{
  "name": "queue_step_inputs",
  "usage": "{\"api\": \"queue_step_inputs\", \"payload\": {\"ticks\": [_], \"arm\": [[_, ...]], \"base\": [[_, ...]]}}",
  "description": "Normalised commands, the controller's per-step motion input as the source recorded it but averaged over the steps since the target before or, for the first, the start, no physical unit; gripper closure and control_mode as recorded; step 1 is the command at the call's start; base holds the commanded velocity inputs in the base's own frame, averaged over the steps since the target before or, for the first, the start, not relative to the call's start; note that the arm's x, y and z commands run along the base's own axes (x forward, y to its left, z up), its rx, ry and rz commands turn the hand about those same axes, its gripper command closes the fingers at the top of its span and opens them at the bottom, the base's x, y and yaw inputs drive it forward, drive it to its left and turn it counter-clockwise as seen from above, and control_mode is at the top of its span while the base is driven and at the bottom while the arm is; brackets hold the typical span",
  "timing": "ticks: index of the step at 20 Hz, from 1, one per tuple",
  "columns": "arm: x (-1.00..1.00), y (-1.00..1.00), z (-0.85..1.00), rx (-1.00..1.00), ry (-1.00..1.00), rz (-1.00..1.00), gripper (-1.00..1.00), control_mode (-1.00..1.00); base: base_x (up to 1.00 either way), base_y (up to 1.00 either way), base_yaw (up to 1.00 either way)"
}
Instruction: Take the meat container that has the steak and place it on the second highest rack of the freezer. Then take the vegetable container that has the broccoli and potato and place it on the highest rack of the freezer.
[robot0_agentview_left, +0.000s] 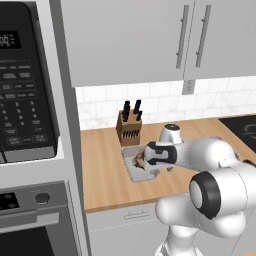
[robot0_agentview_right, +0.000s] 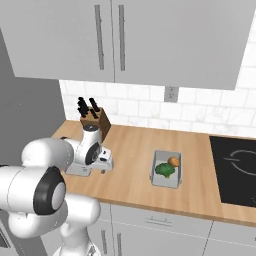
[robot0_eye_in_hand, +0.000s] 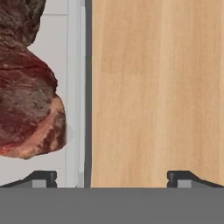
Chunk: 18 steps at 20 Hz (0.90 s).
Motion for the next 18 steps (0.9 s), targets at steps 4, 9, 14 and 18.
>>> {"api": "queue_step_inputs", "payload": {"ticks": [4, 9, 14, 18], "arm": [[0.00, 0.07, -0.17, 0.00, 0.00, 0.00, 1.00, -1.00], [0.00, 0.00, 0.00, 0.00, 0.00, 0.00, 1.00, -1.00], [-0.01, 0.00, 0.00, 0.00, 0.00, 0.00, 1.00, -1.00], [0.00, 0.03, 0.11, 0.00, 0.00, 0.00, 1.00, -1.00]], "base": [[0.00, 0.00, 0.00], [0.00, 0.00, 0.00], [0.00, 0.00, 0.00], [0.00, 0.00, 0.00]]}}
